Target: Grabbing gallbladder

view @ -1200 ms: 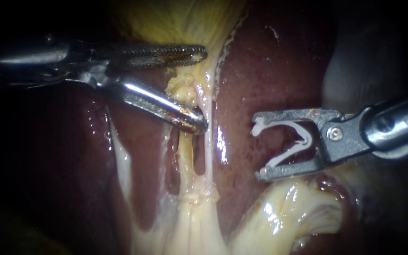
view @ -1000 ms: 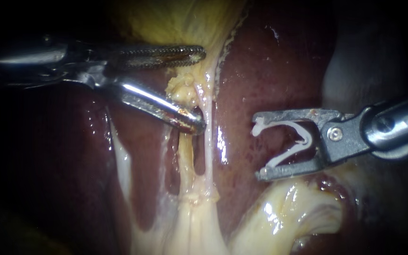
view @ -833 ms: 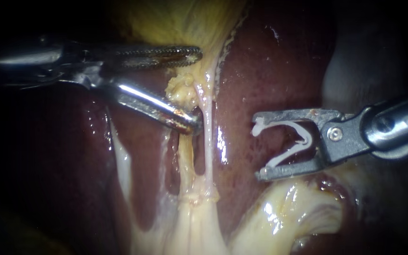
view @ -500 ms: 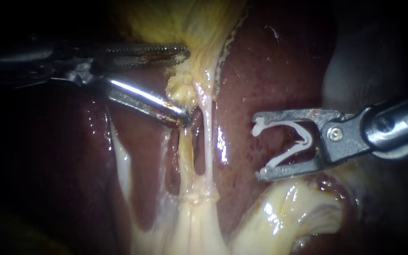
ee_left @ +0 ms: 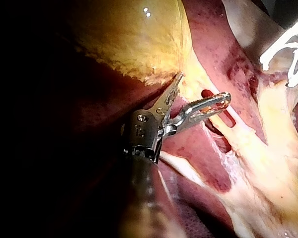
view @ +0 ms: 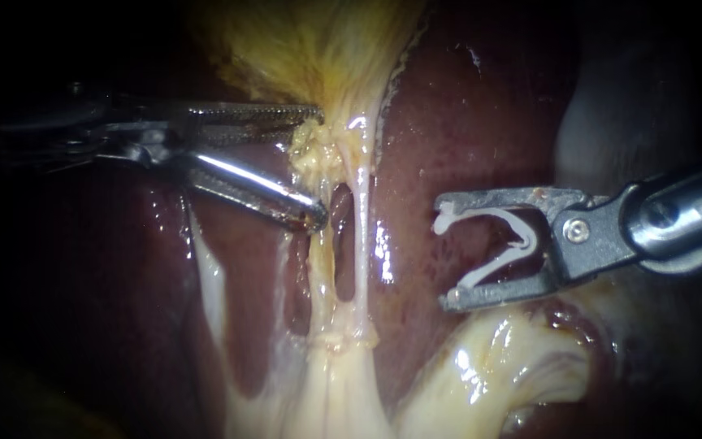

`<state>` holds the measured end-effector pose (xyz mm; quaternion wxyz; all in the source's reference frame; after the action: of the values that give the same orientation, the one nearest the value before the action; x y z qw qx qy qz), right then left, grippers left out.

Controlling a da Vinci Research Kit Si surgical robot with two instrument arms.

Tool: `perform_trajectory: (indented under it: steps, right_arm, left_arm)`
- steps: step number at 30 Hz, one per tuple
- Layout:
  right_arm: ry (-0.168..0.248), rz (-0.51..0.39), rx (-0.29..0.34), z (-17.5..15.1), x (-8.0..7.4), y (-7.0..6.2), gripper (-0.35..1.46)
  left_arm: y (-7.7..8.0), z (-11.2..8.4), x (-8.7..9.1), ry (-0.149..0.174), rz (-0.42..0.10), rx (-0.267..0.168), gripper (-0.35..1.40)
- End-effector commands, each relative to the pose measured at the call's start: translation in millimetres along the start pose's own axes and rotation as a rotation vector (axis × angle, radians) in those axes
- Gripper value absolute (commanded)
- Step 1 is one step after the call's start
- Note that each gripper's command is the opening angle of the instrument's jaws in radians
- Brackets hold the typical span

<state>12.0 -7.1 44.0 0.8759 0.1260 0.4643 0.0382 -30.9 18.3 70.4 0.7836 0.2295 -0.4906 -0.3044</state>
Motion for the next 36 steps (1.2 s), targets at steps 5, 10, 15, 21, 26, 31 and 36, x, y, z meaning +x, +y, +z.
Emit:
perform_trajectory:
  steps: [5, 10, 15, 21, 26, 31, 36]
  right_arm:
    - [0.000, 0.000, 0.000, 0.0, 0.0, 0.0, 0.50]
    - [0.000, 0.000, 0.000, 0.0, 0.0, 0.0, 0.50]
    - [0.000, 0.000, 0.000, 0.0, 0.0, 0.0, 0.50]
    - [0.000, 0.006, 0.000, 0.0, 0.0, 0.0, 0.50]
    - [0.000, 0.006, 0.000, 0.0, 0.0, 0.0, 0.50]
    - [0.000, 0.006, 0.000, 0.0, 0.0, 0.0, 0.50]
    - [0.000, 0.006, 0.000, 0.0, 0.0, 0.0, 0.50]
  left_arm:
    - [0.1, -0.2, 0.5, 0.013, -0.036, -0.005, 0.54]
    - [0.3, -0.3, 1.1, 0.030, -0.051, -0.009, 0.21]
    - [0.3, -0.8, 1.3, 0.045, -0.074, -0.010, -0.35]
    - [-0.1, -1.8, 0.6, 0.051, -0.113, -0.016, -0.35]
    - [-1.0, -2.9, -0.5, 0.053, -0.131, -0.015, -0.35]
    - [-1.3, -5.5, -2.4, 0.054, -0.142, -0.017, -0.35]
    - [-0.7, -8.7, -4.2, 0.033, -0.155, -0.032, -0.35]
